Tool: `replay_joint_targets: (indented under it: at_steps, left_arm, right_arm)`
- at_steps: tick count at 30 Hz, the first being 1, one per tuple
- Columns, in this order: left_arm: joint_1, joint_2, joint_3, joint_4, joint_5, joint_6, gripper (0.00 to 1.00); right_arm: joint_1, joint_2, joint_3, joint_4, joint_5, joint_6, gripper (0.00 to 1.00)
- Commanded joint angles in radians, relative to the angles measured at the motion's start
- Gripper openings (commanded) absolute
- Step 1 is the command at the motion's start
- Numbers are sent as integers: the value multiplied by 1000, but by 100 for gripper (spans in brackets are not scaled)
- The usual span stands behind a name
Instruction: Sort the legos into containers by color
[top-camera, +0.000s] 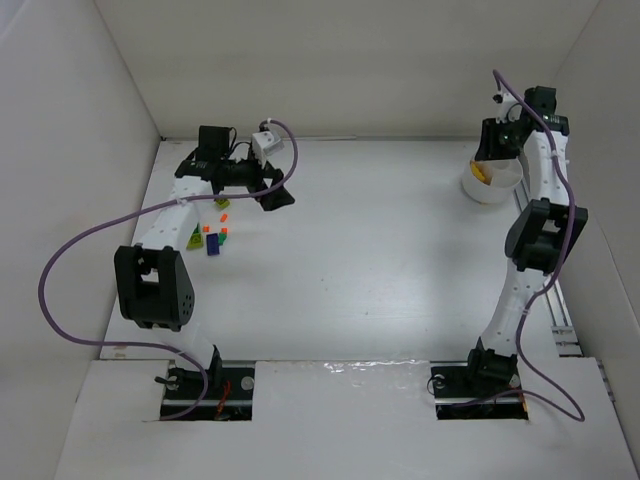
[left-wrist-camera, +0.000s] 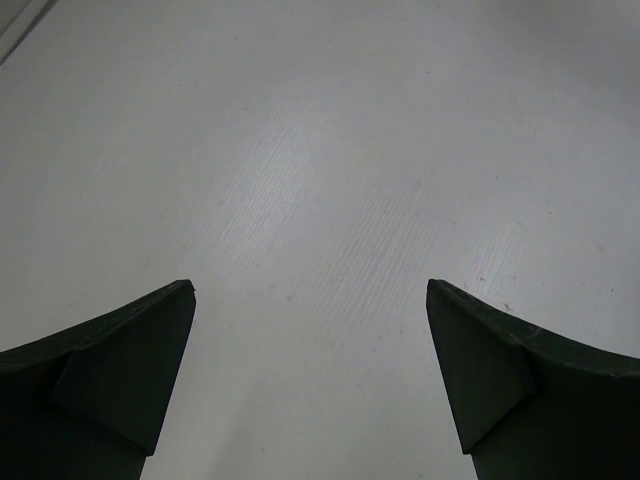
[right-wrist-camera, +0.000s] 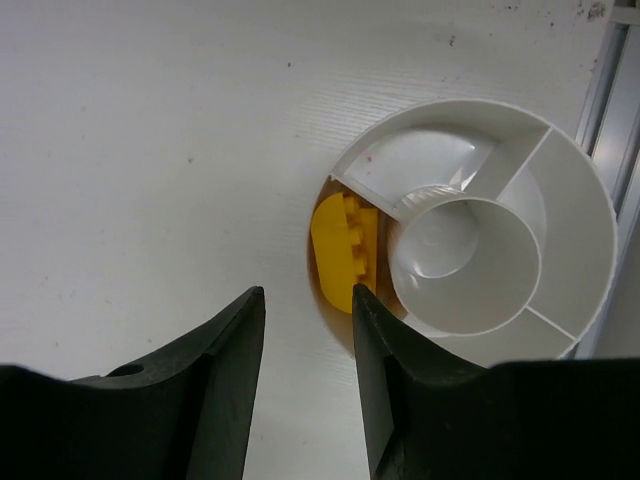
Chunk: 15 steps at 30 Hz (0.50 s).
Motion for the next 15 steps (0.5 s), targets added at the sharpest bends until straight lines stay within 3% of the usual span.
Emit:
replay_joint_targets:
  at_steps: [1,5,12,15]
  left_arm:
    - [8,-68,-11,108,-65,-141,100]
    - [86,-68,-2,117,-121,-263,100]
    - [285,-105,-79,223,27,-380,100]
    - [296,-105,-77,177,-106,-340,100]
  right_arm:
    - [5,-118,-48,65,-74,25,46]
    - [-27,-209,-141,97,-61,44,45]
    - [-118,-288,-254,130,-107,39,42]
    - [-118,-312,-269,68,-228,24,42]
